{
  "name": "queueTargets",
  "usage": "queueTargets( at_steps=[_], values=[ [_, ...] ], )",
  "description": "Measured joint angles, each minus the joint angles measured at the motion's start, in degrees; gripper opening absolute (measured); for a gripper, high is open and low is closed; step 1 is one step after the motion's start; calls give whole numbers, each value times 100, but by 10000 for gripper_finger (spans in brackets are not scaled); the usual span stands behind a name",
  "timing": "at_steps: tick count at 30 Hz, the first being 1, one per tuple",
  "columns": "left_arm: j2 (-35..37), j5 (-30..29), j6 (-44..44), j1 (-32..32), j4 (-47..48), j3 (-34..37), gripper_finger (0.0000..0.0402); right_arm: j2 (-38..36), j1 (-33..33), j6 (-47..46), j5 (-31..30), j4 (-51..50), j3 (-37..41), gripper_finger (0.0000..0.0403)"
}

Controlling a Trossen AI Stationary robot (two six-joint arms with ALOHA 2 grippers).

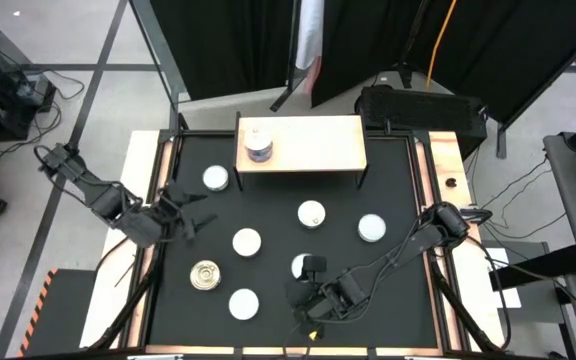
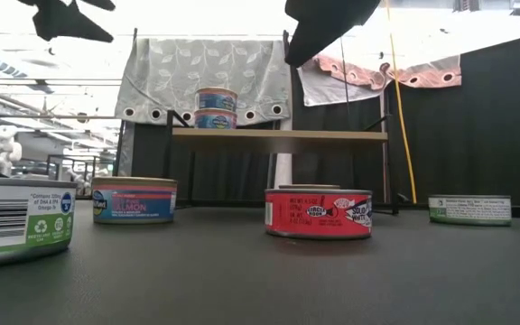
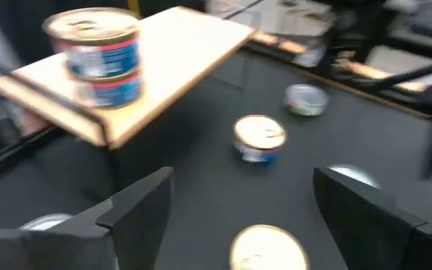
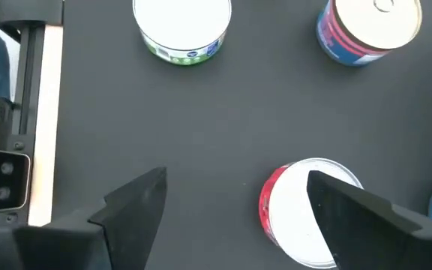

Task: Stack canned seafood by type on shelf
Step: Stack the blue pink tuna can on top of the other blue pink tuna can on the shelf

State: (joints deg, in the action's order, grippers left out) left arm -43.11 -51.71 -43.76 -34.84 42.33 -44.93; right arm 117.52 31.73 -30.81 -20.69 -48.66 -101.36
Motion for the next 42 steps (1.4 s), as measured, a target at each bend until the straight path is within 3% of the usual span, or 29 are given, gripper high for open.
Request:
queueTargets(
  at_steps=[9,15,20,25,32,38,42],
  values=[
    [-56,724,1193,1841,100,-343,227,-346,-196,102,-82,-274,0,315],
    [-150,1857,1412,2455,274,-345,152,-673,-234,-517,-628,-1329,0,315],
    [-305,2513,1412,2260,262,-345,107,-770,-248,-1302,-1254,-2432,0,314],
    [-571,2590,1410,1970,260,-345,84,-769,-407,-688,-1335,-2228,337,290],
    [-1062,3400,1120,1448,260,-345,77,-783,-852,85,-647,-2250,740,181],
    [-1268,5060,505,614,309,-345,77,-807,-915,437,-453,-1477,841,80],
    [-1561,5095,-145,-332,311,-345,77,-805,-911,850,-453,-1134,841,40]
  ],
)
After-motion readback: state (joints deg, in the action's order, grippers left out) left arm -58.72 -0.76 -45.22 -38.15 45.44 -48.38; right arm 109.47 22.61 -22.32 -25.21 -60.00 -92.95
